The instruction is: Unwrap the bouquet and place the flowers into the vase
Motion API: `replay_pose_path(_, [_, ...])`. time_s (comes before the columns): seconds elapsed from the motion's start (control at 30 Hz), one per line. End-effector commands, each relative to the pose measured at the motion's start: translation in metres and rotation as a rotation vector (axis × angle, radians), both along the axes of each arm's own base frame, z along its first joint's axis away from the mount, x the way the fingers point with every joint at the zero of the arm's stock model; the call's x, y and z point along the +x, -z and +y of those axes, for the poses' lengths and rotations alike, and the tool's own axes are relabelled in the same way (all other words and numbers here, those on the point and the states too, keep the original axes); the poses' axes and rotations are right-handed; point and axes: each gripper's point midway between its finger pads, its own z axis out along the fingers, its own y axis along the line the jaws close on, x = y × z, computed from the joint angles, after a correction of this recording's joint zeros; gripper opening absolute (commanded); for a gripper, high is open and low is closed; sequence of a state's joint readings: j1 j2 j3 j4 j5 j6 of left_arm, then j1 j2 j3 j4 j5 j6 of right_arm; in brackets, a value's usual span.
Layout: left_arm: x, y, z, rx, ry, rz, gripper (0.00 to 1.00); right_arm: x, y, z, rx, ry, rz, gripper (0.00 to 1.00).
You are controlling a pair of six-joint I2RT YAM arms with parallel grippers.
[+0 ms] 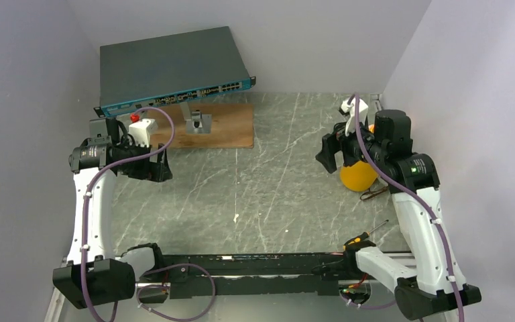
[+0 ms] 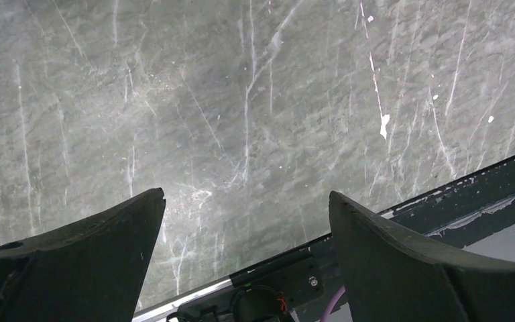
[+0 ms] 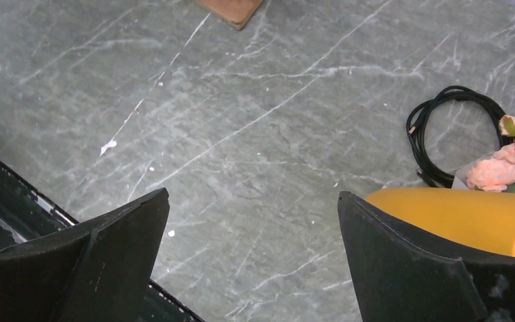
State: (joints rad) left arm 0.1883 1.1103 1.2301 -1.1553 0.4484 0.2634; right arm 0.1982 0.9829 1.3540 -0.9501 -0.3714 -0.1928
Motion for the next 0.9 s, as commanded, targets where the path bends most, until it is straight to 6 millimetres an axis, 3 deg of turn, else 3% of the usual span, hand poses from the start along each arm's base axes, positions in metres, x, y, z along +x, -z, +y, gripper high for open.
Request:
replay_pose_path(0.0, [0.01, -0.012, -0.008, -0.04, 0.02, -0.059, 0.99, 0.025, -0.028, -0.005, 0.039, 0.081, -0.048, 1.0])
replay_pose_path(0.1, [0.011, -0.011, -0.011, -0.058, 0.023, -0.05, 0.99, 0.054, -0.049, -0.011, 0.042, 0.157, -0.077, 1.0])
replay_pose_path(0.27, [0.014, -0.015, -0.018, -0.099, 0.033, -0.052, 0.99, 0.105, -0.094, -0.044, 0.075, 0.317, -0.113, 1.0])
replay_pose_path(0.33, [0.015, -0.017, -0.021, -0.112, 0.035, -0.055, 0.99, 0.121, -0.121, -0.075, 0.111, 0.401, -0.152, 1.0])
replay_pose_path(0.43, [0.017, -0.02, -0.022, -0.12, 0.031, -0.057, 0.99, 0.137, -0.136, -0.116, 0.137, 0.486, -0.157, 1.0])
replay_pose_path(0.53, [0.018, -0.02, -0.025, -0.128, 0.034, -0.055, 0.99, 0.14, -0.143, -0.16, 0.129, 0.562, -0.167, 1.0])
replay_pose_path(0.63, [0.019, -0.02, -0.027, -0.13, 0.037, -0.061, 0.99, 0.13, -0.14, -0.202, 0.08, 0.63, -0.17, 1.0])
replay_pose_path(0.73, [0.02, -0.018, -0.028, -0.127, 0.03, -0.053, 0.99, 0.111, -0.126, -0.24, 0.018, 0.695, -0.135, 1.0])
replay_pose_path(0.87, [0.02, -0.016, -0.033, -0.142, 0.04, -0.037, 0.99, 0.078, -0.097, -0.276, -0.057, 0.736, -0.032, 0.99])
